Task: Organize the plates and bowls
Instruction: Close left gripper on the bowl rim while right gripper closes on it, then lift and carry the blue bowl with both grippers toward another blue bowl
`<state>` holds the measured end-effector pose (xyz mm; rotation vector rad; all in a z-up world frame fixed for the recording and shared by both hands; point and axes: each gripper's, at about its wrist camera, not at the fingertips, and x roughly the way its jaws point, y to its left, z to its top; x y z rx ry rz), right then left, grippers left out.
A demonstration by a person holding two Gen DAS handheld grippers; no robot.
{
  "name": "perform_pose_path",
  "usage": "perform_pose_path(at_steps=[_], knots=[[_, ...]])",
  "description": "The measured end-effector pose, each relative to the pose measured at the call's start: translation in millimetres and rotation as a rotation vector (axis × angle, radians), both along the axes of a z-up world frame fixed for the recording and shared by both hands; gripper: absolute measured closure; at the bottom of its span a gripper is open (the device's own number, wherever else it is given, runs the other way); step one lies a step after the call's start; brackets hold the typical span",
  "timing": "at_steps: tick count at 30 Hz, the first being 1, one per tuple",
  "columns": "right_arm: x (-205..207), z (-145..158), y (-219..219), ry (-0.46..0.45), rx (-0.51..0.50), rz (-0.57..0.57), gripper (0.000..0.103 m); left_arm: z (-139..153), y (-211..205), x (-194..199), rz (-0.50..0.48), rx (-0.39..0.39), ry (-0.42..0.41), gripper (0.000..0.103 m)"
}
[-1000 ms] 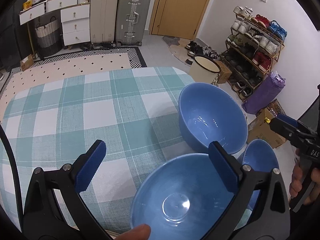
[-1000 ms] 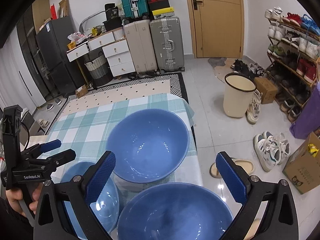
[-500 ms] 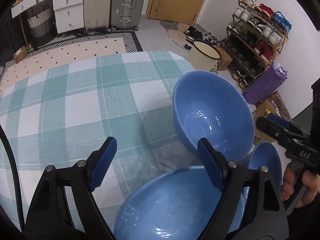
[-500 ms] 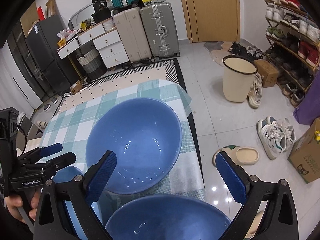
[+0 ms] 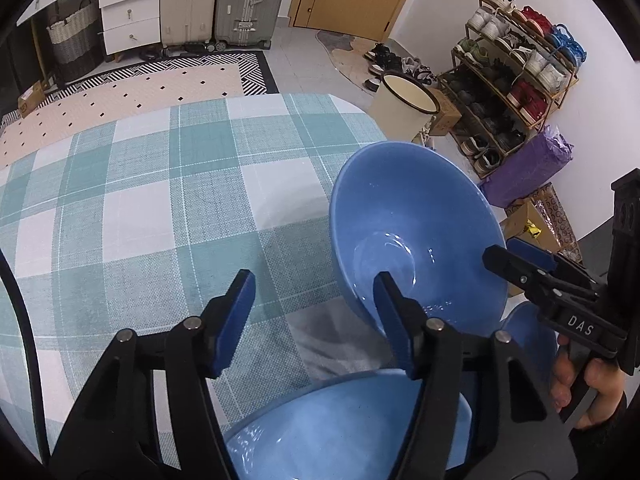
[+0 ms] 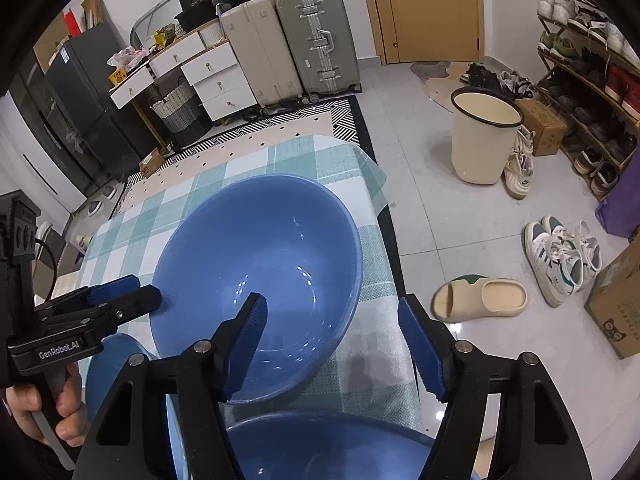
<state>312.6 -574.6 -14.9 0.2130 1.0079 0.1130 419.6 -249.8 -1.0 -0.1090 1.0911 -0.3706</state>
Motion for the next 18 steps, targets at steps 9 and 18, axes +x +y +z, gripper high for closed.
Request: perform_pose_path(at_steps=[9,18], knots=[[7,-7,0,0.007,-0.014,-0.003,0.076,-3,-11,1,-0.035,-0.011,-0.004,0.078],[7,-9,-3,-0.005,-0.017,-0.001,0.090,0,-21,-4,-0.061,0.016,-0.035,0.090]])
